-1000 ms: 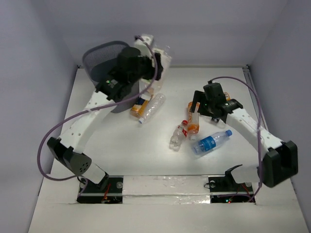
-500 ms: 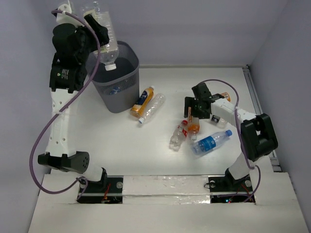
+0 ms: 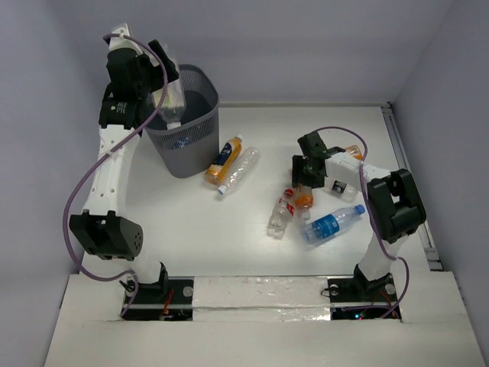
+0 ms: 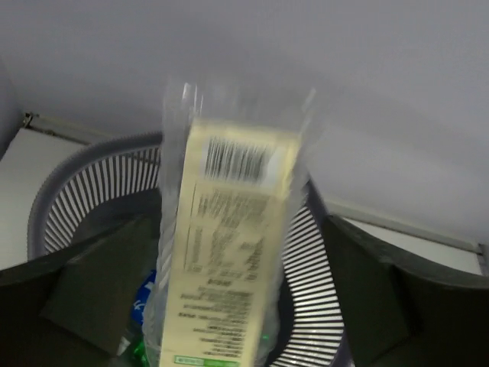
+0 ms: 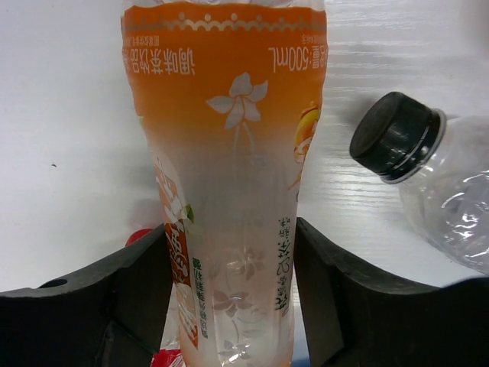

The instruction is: Put the plastic bottles in the bin

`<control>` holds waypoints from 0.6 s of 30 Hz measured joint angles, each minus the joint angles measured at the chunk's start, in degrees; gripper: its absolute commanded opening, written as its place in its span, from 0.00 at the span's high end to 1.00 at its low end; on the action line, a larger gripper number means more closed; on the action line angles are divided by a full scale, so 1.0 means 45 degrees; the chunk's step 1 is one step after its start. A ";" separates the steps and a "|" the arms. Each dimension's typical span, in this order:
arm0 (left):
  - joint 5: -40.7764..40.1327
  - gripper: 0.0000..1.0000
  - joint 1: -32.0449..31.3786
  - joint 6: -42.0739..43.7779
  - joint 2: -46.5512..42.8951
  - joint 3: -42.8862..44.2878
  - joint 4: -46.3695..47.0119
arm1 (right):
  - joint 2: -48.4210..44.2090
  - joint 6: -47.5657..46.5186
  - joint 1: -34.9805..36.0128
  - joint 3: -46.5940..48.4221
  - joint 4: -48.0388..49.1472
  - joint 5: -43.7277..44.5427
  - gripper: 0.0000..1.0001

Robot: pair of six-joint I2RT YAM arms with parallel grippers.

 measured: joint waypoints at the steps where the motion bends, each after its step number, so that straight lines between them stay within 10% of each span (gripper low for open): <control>1: -0.0010 0.01 0.0000 0.0053 0.0000 -0.0389 0.0039 | -0.0029 -0.0015 -0.0029 0.0000 0.0015 0.0078 0.38; 10: 0.0738 0.10 -0.0034 -0.0068 -0.0695 -0.1059 0.0398 | -0.1919 -0.0175 -0.0049 0.0491 -0.0423 0.0792 0.41; 18: 0.2084 0.89 -0.2113 -0.0481 -0.4760 -0.4954 0.1103 | -0.3220 0.0816 0.0364 0.5615 -0.0238 -0.0937 0.41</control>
